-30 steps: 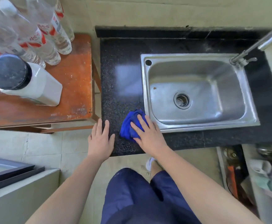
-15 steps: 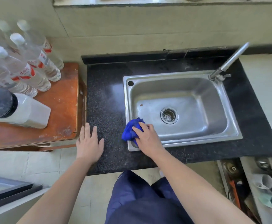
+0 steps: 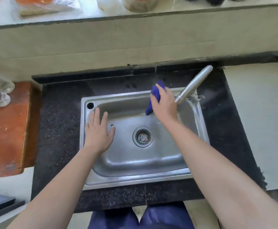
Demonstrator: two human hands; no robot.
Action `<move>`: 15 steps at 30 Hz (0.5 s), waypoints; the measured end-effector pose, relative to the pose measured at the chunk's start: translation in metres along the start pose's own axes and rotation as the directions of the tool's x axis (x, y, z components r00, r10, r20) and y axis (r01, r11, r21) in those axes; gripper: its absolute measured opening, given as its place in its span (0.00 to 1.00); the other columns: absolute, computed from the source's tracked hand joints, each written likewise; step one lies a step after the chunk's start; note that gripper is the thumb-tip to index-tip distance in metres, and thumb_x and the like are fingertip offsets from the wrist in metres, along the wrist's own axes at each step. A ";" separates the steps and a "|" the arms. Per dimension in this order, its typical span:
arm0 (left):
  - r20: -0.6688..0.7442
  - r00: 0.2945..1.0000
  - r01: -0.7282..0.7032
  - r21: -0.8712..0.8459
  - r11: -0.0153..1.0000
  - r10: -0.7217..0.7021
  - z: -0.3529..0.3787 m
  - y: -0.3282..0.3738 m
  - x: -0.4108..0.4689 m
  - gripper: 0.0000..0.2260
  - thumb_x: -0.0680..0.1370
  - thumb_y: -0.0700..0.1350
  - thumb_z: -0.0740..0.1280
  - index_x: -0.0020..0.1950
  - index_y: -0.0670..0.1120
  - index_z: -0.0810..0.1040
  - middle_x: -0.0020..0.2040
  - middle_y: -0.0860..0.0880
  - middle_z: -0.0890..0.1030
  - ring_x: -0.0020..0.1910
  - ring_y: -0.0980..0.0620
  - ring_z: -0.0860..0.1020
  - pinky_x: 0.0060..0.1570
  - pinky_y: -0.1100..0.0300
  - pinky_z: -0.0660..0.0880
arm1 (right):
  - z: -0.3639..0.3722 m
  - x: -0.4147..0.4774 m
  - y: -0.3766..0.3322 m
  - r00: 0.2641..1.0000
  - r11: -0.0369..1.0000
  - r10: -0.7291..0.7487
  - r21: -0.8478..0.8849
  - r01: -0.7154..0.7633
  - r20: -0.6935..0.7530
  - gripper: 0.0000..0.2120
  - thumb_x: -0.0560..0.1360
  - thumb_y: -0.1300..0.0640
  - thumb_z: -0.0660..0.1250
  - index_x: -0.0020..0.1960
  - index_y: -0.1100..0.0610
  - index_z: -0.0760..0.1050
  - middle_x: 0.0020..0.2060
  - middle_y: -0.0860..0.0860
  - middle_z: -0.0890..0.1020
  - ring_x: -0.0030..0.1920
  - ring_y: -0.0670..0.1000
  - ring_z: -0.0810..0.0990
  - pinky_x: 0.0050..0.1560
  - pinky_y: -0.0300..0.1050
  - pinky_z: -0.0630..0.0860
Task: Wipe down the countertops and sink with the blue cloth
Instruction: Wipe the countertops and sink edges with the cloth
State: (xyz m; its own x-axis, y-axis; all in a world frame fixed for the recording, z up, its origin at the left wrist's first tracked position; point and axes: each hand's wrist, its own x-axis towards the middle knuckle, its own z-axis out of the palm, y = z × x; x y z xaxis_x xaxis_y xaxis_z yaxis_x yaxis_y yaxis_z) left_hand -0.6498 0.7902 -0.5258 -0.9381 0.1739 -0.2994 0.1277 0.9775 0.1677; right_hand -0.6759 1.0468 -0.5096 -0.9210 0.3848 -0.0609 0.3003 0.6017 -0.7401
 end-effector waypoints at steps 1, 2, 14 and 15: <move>-0.004 1.000 -0.029 0.006 1.000 0.029 -0.002 0.006 0.010 0.30 0.82 0.56 0.58 0.80 0.44 0.57 0.81 0.41 0.48 0.80 0.41 0.46 0.75 0.42 0.54 | -0.003 0.015 -0.006 0.998 0.999 0.010 0.049 -0.007 -0.059 0.22 0.80 0.54 0.66 0.73 0.56 0.72 0.67 0.57 0.73 0.65 0.56 0.74 0.66 0.38 0.63; 0.005 0.999 -0.048 0.009 0.999 0.048 -0.003 0.011 0.020 0.30 0.82 0.56 0.59 0.80 0.44 0.56 0.81 0.41 0.48 0.80 0.41 0.46 0.76 0.42 0.53 | -0.006 0.029 -0.010 0.990 0.996 0.006 0.092 0.007 -0.139 0.22 0.79 0.55 0.68 0.72 0.58 0.73 0.66 0.58 0.74 0.65 0.57 0.75 0.65 0.35 0.62; 0.069 0.982 -0.180 0.037 0.983 0.177 0.009 0.007 0.103 0.30 0.82 0.56 0.57 0.81 0.46 0.52 0.81 0.42 0.42 0.80 0.42 0.42 0.76 0.43 0.49 | 0.018 0.059 0.030 0.935 0.896 0.350 -0.269 -0.354 -0.063 0.41 0.79 0.31 0.51 0.82 0.54 0.46 0.80 0.60 0.39 0.80 0.60 0.39 0.79 0.57 0.40; 0.072 0.982 -0.176 0.046 0.983 0.172 0.012 0.002 0.106 0.30 0.82 0.56 0.57 0.81 0.46 0.52 0.81 0.42 0.42 0.80 0.42 0.42 0.75 0.42 0.49 | 0.021 0.061 0.036 0.945 0.895 0.326 -0.316 -0.316 -0.022 0.37 0.81 0.33 0.50 0.82 0.53 0.46 0.80 0.60 0.39 0.80 0.60 0.38 0.79 0.57 0.39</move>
State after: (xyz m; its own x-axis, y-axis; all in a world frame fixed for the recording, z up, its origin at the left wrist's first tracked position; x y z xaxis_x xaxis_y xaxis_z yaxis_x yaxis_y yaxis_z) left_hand -0.7455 0.8125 -0.5684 -0.8767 0.3477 -0.3325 0.3054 0.9362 0.1738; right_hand -0.7263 1.0774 -0.5540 -0.7670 0.5754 -0.2840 0.6381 0.6377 -0.4314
